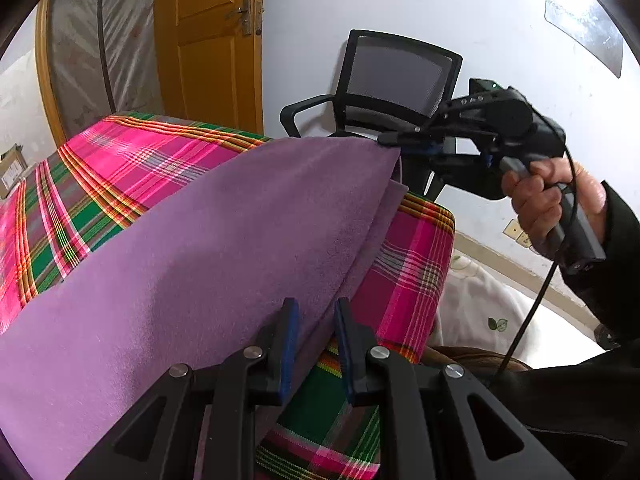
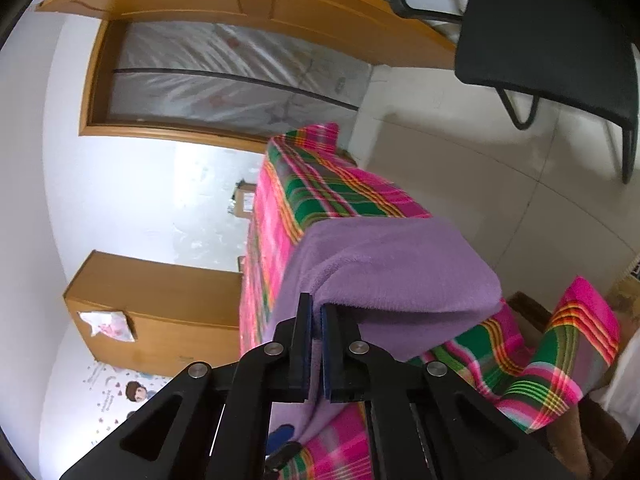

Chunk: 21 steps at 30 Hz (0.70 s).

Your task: Fold clothes

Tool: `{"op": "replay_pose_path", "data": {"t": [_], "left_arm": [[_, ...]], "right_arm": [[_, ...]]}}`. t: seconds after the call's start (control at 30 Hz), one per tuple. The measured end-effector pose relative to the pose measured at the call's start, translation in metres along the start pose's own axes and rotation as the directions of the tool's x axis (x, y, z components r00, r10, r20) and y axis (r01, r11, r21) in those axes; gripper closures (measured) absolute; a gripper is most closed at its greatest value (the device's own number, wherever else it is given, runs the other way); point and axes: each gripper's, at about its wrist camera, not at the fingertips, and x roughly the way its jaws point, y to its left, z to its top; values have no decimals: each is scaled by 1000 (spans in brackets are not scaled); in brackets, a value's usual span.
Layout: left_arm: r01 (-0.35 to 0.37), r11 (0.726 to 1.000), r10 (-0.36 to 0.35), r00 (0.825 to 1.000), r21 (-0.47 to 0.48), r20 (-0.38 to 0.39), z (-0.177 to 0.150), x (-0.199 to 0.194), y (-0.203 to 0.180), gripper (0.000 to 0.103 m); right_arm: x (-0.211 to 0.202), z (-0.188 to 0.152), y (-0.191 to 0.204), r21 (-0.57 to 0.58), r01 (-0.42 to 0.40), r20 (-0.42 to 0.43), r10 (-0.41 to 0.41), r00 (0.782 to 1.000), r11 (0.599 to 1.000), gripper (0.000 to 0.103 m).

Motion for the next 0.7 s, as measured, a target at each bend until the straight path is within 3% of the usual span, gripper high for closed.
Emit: {"op": "replay_pose_path", "data": {"t": [0.43, 0.47, 0.57, 0.7], "left_arm": [[-21, 999, 21, 1000, 44, 8, 6, 11, -11, 83], [-20, 999, 19, 1000, 40, 9, 6, 12, -11, 84], [-21, 999, 20, 1000, 36, 12, 9, 11, -10, 99], [27, 1000, -27, 999, 6, 43, 12, -1, -6, 99]], "right_arm": [[-2, 8, 21, -28, -34, 15, 34, 999, 999, 101], [-2, 9, 20, -25, -32, 15, 33, 999, 999, 101], [-3, 9, 18, -19, -29, 18, 29, 999, 999, 101], [-5, 10, 11, -10, -21, 23, 21, 1000, 1000, 101]]}}
